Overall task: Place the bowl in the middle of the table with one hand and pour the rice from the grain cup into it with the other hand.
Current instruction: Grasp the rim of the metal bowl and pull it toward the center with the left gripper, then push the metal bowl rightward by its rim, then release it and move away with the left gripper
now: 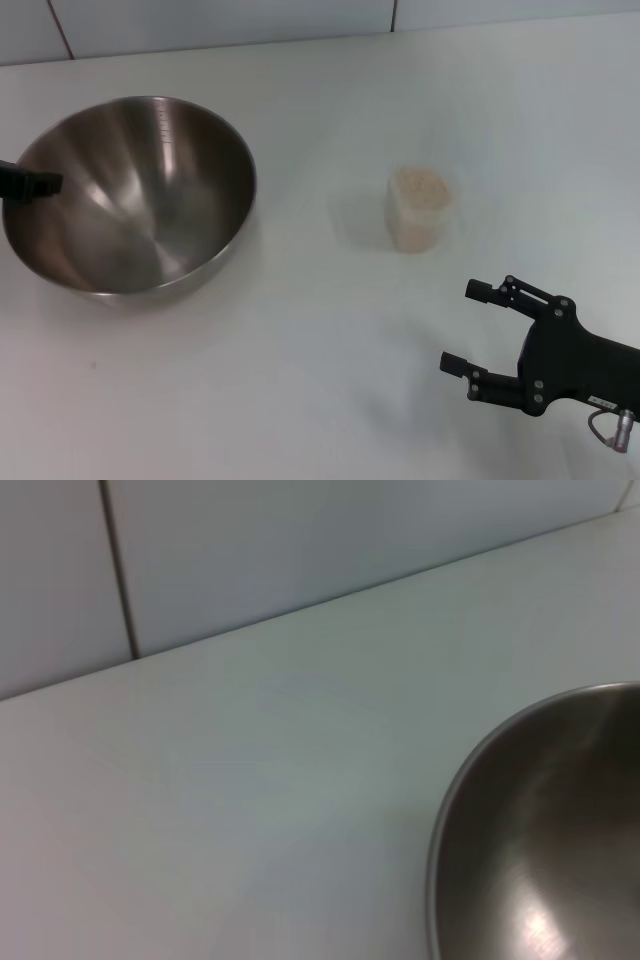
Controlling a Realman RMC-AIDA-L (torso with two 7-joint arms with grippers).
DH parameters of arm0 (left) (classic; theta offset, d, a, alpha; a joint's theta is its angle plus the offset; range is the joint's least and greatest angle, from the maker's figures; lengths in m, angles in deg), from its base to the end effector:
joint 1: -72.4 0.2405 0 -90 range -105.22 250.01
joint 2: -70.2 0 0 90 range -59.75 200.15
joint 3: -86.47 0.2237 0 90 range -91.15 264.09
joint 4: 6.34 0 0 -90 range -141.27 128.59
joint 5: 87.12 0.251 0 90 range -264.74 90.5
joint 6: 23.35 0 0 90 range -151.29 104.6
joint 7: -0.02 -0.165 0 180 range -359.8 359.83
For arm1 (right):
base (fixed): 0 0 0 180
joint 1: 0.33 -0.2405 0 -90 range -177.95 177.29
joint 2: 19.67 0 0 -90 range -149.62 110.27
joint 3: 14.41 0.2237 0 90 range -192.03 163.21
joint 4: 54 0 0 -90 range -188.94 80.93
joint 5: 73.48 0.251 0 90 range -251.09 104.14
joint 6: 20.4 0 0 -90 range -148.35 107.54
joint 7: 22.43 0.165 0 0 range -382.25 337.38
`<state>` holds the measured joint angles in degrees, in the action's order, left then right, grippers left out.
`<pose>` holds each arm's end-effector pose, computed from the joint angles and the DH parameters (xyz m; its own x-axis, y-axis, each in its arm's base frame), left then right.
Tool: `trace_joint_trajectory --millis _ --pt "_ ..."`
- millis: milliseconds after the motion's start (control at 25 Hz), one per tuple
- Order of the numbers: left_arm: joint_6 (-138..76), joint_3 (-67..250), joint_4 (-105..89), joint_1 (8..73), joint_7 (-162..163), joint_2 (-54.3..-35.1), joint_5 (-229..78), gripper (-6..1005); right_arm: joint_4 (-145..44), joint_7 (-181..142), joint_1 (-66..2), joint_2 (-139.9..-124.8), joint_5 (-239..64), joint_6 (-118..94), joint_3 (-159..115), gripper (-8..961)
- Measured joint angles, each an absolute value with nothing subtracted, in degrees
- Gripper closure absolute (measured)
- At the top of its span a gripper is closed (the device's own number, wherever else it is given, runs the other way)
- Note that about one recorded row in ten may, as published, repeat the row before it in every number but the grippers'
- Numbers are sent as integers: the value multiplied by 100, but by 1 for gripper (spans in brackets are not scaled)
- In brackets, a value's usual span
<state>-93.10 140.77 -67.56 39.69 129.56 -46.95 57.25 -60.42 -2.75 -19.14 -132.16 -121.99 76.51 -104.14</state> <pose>-0.2596 0.4314 0.0640 0.6871 0.7016 0.1888 0.6635 -0.5000 -0.5566 0.3362 0.2018 -0.0506 0.7731 -0.0316 -0.6335 -0.3566 -0.8476 -0.3929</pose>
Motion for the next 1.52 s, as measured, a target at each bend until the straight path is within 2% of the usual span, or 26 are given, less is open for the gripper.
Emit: trace_joint_trajectory --millis 80,280,480,720,920,1000,1160,1200,1520 --pt "-9328 14077 -6753 3958 12941 -4698 5726 564 -6042 -275 -1914 -13217 -12199 7649 -10414 124" --pt "-9332 14077 -6756 3940 12933 -4704 5727 787 -6042 -275 -1914 -13217 -12199 7643 -10414 124" --pt "-9356 14069 -6747 3895 12860 -4720 5685 941 -6042 -275 -1914 -13217 -12199 7633 -10414 124" --pt "-9726 13683 -6637 3638 12820 -4709 5514 942 -6042 -275 -1914 -13217 -12202 7625 -10415 124" --pt "-9974 13524 -6208 3312 12708 -4535 5026 943 -6042 -275 -1914 -13217 -12211 7624 -10414 124" --pt "-9940 13524 -6006 3166 12654 -4523 4967 960 -6042 -275 -1914 -13217 -12212 7624 -10414 124" --pt "-9742 13544 -5572 2834 12496 -4588 4956 970 -6042 -275 -1909 -13217 -12213 7624 -10414 125" --pt "-9618 13569 -5378 2670 12417 -4671 5000 970 -6042 -275 -1908 -13217 -12213 7624 -10414 125" --pt "-9093 13845 -4974 2474 12380 -4791 5192 968 -6042 -275 -1914 -13217 -12209 7634 -10414 125"
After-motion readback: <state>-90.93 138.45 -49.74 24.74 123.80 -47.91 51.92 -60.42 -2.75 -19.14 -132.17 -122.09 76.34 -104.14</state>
